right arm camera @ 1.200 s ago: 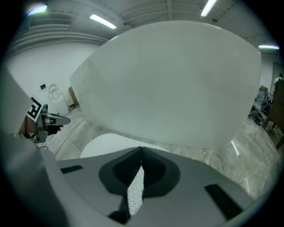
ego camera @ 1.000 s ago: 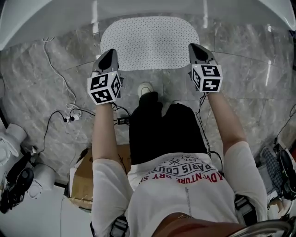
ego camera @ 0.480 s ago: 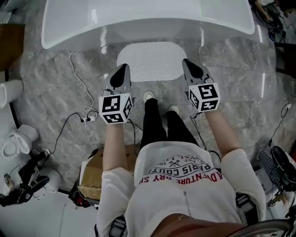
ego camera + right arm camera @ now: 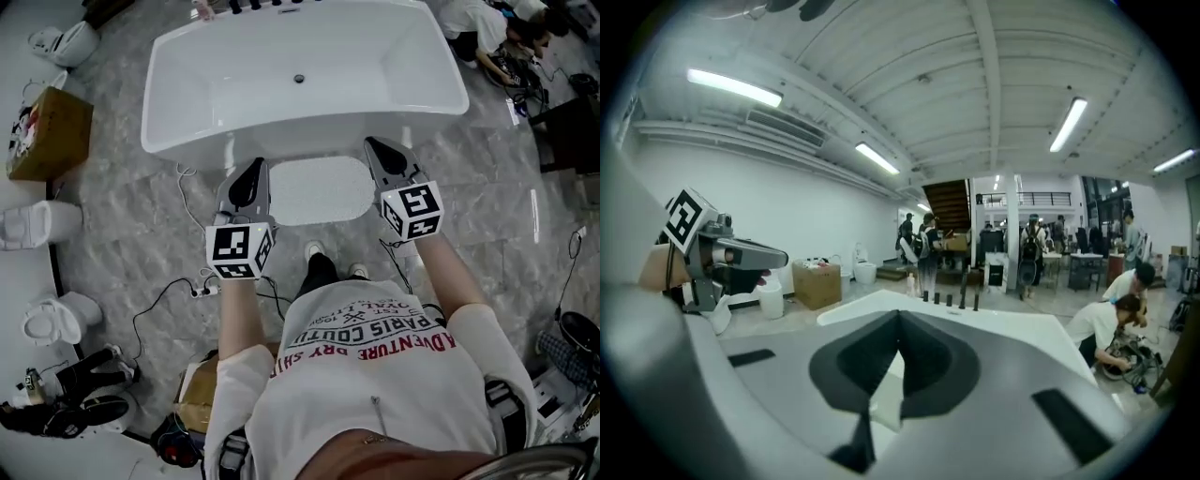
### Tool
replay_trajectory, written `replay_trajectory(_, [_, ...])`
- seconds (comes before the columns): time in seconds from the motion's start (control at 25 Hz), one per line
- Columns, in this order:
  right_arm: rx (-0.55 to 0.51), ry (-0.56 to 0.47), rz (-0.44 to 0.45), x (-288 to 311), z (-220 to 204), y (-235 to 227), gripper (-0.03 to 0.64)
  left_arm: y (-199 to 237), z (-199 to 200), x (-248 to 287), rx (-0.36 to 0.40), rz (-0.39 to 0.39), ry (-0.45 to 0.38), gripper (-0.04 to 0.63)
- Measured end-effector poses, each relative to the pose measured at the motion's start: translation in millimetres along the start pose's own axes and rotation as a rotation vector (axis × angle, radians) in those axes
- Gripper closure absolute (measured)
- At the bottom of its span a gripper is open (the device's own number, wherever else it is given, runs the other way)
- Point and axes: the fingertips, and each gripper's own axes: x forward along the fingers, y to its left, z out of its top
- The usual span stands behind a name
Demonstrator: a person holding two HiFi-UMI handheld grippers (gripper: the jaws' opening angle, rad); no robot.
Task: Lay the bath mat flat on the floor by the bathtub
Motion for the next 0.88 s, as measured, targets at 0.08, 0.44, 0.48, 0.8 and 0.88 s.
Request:
replay_trajectory(0.08, [-0.014,-0.040,-0.003,-7.8,22.2,0.3,0.609,-0.7,19.9,-8.2,0.023,0.001,-0.030,0.584])
replay_trajectory(0.44, [-0.024,-0.146,0.021,-34.7,58.7,-4.4,0.609,-4.8,60.3,-21.7,0.013,0.013,-0.117,0.583])
replay_trajectory(0.48, [-0.026,-0.147,0.016,-33.9,57.7,-5.7,0.609,-4.4,60.2,-21.1,0.012,0.015,-0.119,0.584])
replay_trajectory(0.8, [-0.016,-0.171,0.023,-17.8,76.6,5.0,0.611,18.8,72.1,-21.6,-0.007,0.004,-0.138,0.584])
replay_trajectory(0.88, [-0.019,-0.174,0.024,-15.1,84.0,6.5,0.611,22.4,75.3,-21.0,-0.013,0.006,-0.134,0.584])
